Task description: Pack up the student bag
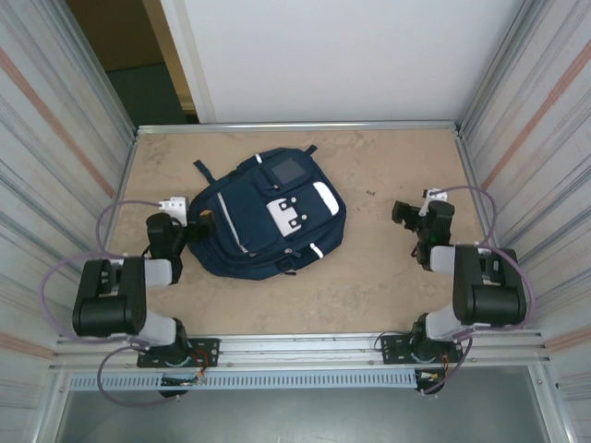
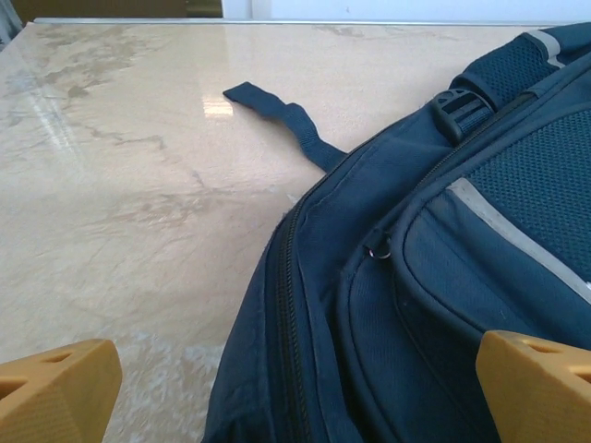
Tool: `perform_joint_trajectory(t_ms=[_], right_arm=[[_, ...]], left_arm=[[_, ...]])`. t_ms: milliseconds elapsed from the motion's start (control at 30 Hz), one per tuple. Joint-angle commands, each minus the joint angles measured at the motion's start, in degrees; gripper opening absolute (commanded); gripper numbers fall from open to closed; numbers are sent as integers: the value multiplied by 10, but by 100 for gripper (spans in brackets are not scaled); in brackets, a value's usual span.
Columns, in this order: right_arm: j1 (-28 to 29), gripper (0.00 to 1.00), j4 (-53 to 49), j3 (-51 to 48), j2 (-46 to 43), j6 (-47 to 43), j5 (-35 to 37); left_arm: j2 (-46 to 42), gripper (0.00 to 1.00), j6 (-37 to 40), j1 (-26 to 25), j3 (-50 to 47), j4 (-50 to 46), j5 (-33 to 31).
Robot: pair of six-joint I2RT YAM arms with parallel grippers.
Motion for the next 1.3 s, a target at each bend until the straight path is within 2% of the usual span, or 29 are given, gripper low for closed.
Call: perform_joint_trajectory(t_ms=[0,33,67,100,167,300,533,1267], right_arm=[[12,99,54,-16,14,-10,52],[14,99,50,-16,14,-8,56],[19,99,67,-17,21,-14,63],[24,99,51,-13,16,-18,66],[23,99,58,-15,18,-19,65],[22,99,49,-14,14,-18,61],[22,99,46,-11,15,-23,51],[21,99,45,-10,15,-24,45]], left_arm=[[4,99,0,-2,19,10,25],[21,99,0,-3,19,44,19],[25,99,0,-3,24,39,18],[11,99,-1,-4,39,-15,12],[22,99,4,-13,35,11,-2],[15,99,5,-15,36,-3,-4],[13,99,28,-46,51,-35,-53],[14,99,27,-46,51,-36,-53]])
